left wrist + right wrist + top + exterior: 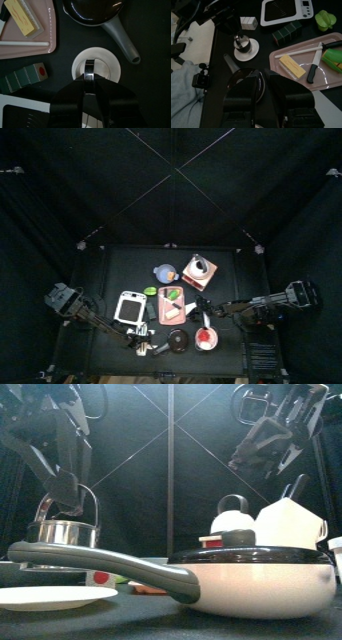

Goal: Place cookie cutter above stove

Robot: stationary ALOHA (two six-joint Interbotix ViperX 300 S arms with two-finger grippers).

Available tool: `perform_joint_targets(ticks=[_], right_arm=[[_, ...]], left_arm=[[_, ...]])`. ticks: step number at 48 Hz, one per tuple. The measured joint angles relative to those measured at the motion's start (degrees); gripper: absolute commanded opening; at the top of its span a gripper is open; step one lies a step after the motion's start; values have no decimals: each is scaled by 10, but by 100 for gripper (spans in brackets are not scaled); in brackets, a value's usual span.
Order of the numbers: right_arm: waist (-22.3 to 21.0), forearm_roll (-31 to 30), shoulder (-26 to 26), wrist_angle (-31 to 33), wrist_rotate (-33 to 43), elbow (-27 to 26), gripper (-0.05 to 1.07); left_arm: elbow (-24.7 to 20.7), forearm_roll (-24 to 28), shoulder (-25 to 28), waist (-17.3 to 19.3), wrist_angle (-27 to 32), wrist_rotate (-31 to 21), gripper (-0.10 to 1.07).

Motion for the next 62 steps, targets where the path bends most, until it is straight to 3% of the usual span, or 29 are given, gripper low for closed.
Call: perform_joint_targets(ticks=[15,22,33,48,57,62], right_arm=[[0,0,0,0,1,1,61],[0,0,0,0,1,1,61],[-1,0,0,0,1,1,61],[-8,0,0,0,0,1,61],[-16,0,2,0,1,1,61],[-20,0,3,0,0,1,61]], left_arm=[[0,4,-42,0,4,-1,61],[10,8,-81,4,34,-2,61],[40,18,-155,43,73,-14,61],[147,46,-304,185,79,-51,61],[224,61,-393,311,62,-52,61],[261,69,-414,370,25,-50,61]])
